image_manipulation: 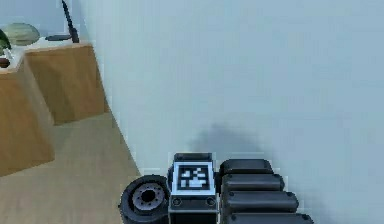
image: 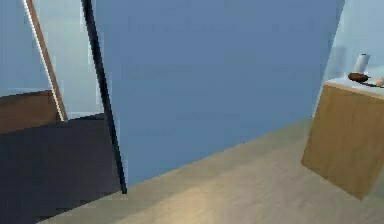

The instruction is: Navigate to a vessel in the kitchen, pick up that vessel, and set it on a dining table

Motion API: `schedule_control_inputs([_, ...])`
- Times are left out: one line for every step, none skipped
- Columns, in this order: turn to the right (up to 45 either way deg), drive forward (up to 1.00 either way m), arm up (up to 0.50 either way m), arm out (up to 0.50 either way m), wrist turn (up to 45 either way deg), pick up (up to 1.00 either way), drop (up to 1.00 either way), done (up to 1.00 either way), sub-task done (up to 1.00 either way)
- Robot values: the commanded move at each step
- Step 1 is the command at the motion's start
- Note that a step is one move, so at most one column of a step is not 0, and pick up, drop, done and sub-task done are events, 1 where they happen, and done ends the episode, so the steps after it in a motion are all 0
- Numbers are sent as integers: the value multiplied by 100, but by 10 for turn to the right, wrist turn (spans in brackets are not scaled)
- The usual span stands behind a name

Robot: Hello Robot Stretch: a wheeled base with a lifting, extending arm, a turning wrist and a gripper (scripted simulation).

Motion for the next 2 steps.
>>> schedule_control_inputs([450, 0, 0, 0, 0, 0, 0, 0, 0])
schedule_control_inputs([-450, 0, 0, 0, 0, 0, 0, 0, 0])
